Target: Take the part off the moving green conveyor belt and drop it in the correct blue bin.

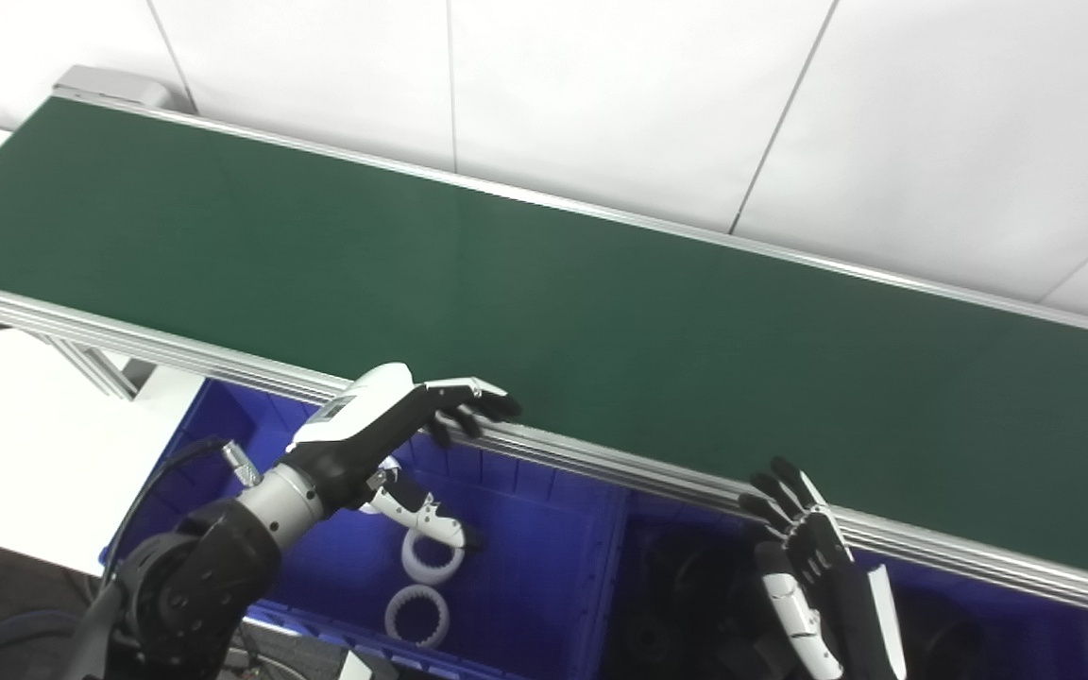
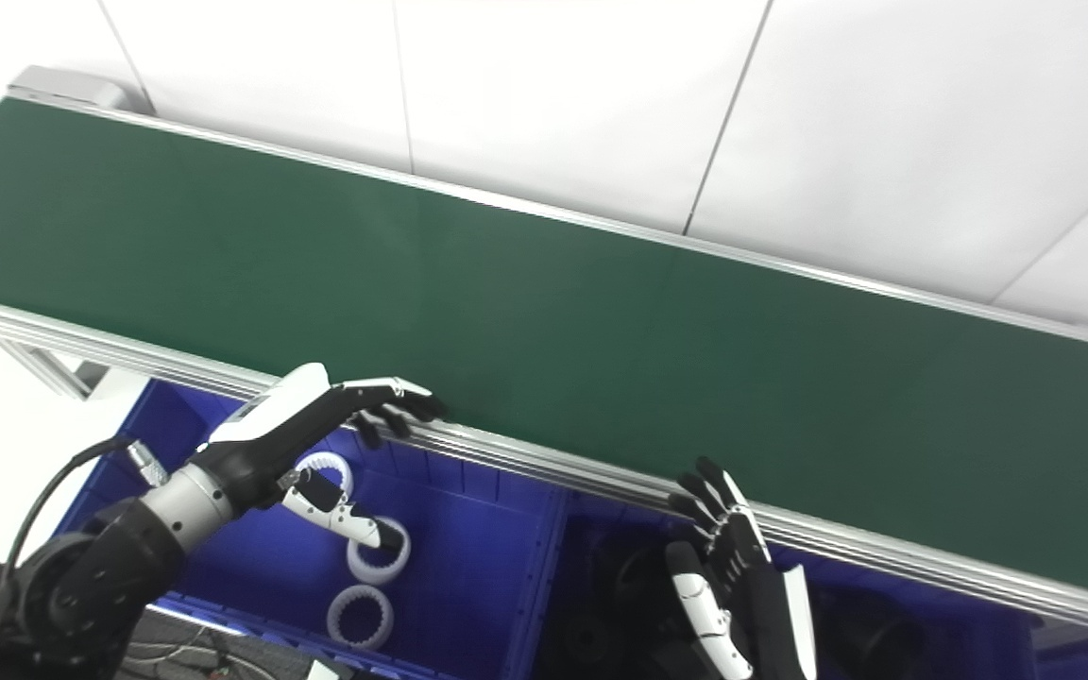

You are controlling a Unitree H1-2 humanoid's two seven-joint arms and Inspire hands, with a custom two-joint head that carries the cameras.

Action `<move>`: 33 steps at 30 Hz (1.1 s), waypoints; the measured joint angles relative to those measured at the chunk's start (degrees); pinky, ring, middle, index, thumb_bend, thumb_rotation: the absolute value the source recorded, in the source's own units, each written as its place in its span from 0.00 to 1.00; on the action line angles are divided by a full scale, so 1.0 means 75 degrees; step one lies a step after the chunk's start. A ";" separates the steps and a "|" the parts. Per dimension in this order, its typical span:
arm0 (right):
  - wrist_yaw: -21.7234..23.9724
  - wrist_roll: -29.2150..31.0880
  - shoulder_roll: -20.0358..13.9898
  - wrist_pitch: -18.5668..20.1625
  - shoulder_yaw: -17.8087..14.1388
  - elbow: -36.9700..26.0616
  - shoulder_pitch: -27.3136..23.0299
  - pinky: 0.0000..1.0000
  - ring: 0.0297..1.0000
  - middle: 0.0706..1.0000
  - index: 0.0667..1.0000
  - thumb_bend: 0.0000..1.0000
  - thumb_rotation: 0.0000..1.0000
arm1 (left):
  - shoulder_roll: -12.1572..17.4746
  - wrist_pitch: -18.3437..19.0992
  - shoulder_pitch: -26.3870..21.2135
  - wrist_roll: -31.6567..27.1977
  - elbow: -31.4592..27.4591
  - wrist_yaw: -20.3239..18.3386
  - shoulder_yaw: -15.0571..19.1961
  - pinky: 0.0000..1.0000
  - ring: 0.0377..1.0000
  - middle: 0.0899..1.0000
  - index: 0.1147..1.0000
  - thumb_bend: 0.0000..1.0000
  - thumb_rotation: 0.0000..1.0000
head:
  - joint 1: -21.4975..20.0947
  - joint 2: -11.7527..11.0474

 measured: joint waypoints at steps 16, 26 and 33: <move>-0.0302 -0.0625 0.0358 -0.0169 0.0213 0.0213 0.0087 0.71 0.80 0.83 0.88 0.56 0.74 | -0.1090 -0.0875 0.0317 -0.2506 0.1950 0.0513 -0.0562 0.66 0.70 0.74 0.76 0.91 0.54 | -0.1042 -0.0363; -0.0465 -0.0807 0.0519 -0.0252 0.0316 0.0240 0.0129 0.72 0.80 0.83 0.89 0.53 0.74 | -0.1289 -0.1125 0.0334 -0.3267 0.2966 0.0580 -0.0470 0.72 0.76 0.78 0.79 0.87 0.56 | -0.1418 -0.0422; -0.0622 -0.0996 0.0638 -0.0272 0.0380 0.0389 0.0128 0.73 0.80 0.84 0.89 0.54 0.76 | -0.1156 -0.1155 0.0266 -0.3413 0.3015 0.0539 -0.0458 0.74 0.79 0.80 0.81 0.88 0.56 | -0.1757 -0.0457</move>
